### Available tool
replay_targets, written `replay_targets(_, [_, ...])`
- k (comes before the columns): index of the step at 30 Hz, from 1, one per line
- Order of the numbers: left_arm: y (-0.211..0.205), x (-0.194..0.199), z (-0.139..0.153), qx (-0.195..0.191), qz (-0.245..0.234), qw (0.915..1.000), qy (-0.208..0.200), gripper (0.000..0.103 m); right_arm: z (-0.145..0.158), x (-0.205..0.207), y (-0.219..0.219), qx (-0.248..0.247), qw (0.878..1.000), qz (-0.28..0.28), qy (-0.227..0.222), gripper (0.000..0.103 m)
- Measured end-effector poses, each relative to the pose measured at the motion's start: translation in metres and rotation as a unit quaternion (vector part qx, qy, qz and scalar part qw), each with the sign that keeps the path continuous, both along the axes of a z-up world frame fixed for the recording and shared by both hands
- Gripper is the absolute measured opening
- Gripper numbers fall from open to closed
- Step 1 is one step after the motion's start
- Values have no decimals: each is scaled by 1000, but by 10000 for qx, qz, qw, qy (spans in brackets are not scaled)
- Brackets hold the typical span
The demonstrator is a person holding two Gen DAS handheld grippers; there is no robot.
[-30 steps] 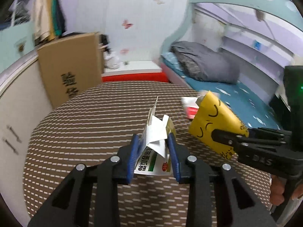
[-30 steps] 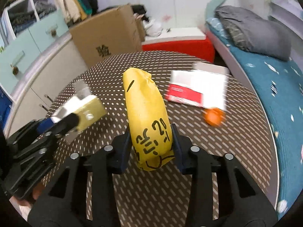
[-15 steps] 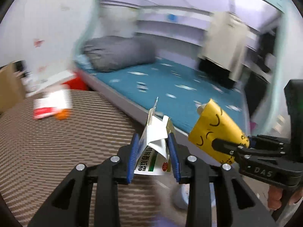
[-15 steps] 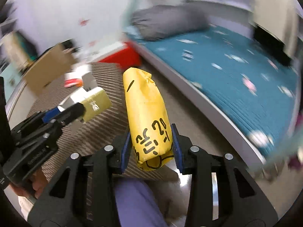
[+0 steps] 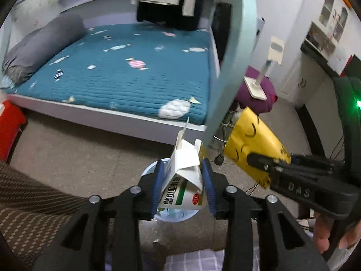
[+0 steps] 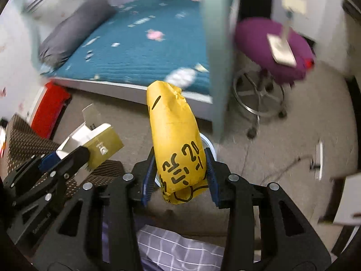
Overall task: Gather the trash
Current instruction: 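Carry the white box in the left gripper while the right carries the yellow bag to the bin, then open both grippers over the bin to drop the box and yellow bag, then move both open grippers back over the table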
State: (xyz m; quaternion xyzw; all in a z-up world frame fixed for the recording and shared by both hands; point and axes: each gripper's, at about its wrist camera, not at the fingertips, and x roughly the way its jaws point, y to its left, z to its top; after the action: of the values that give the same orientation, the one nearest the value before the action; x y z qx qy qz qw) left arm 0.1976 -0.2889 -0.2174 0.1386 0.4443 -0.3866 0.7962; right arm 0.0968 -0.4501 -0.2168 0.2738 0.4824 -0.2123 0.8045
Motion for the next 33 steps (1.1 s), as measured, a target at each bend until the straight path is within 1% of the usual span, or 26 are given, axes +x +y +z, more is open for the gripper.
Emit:
replay_targets(1, [-9,1,-8,132,26,9999,-16,66,-4,-2,-4,16,10000,-25,39,42])
replay_targets(2, [-14,-2,-14,278,91,9996,-32,75,-5,0,-2,12,10000,-35,58,45])
replay_targets(3, [-15,0,-20,330,156,9993,-19,77,-7,0,-1,9,10000,-56,70,47])
replay_targets(6, [-2,13,-23,340,347,9988,48,77,-11,15,5,116,9998,155,36,49])
replay_targets(7, [8,19,-23,372,474,9982,58,77,-9,16,9,110,9996,240,40,53])
replay_targets(8, [11,26,-21,371,536,9979,64,77,-9,23,16,56,9992,384,76,63])
replay_targets(9, [18,31,-18,359,618,9974,53,77,-10,33,21,-70,9985,529,127,66])
replay_targets(11, [35,40,-9,361,811,9960,-15,77,-10,43,27,-174,9982,552,161,86])
replay_targets(13, [51,45,3,379,969,9945,-99,77,-8,54,34,-134,9986,482,169,87])
replay_targets(15, [66,51,15,328,1082,9934,-164,77,-3,65,41,-49,9980,608,154,87])
replay_targets(18, [93,54,40,210,1301,9908,-316,77,19,83,62,-241,9956,910,-32,87])
replay_targets(20, [114,57,61,80,1495,9880,-371,77,38,96,80,-346,9930,1109,-213,87])
replay_targets(21, [125,59,70,10,1581,9867,-386,77,54,107,95,-373,9903,1279,-385,87])
replay_targets(23, [153,64,97,-127,1813,9822,-485,80,78,125,120,-474,9848,1554,-618,88])
replay_targets(24, [164,65,106,-161,1908,9799,-554,83,89,134,133,-548,9816,1677,-726,89])
replay_targets(26, [197,70,131,-169,2244,9713,-775,84,113,158,167,-668,9738,1950,-964,92])
replay_targets(28, [232,78,151,-219,2522,9630,-929,88,132,181,201,-638,9637,2329,-1138,92])
replay_targets(31, [289,96,170,-191,3084,9449,-1081,90,153,216,254,-567,9463,2906,-1296,94])
replay_targets(32, [307,102,174,-160,3263,9386,-1106,90,158,229,276,-585,9387,3125,-1336,94])
replay_targets(33, [331,110,178,-143,3497,9300,-1122,91,161,238,295,-600,9314,3318,-1370,94])
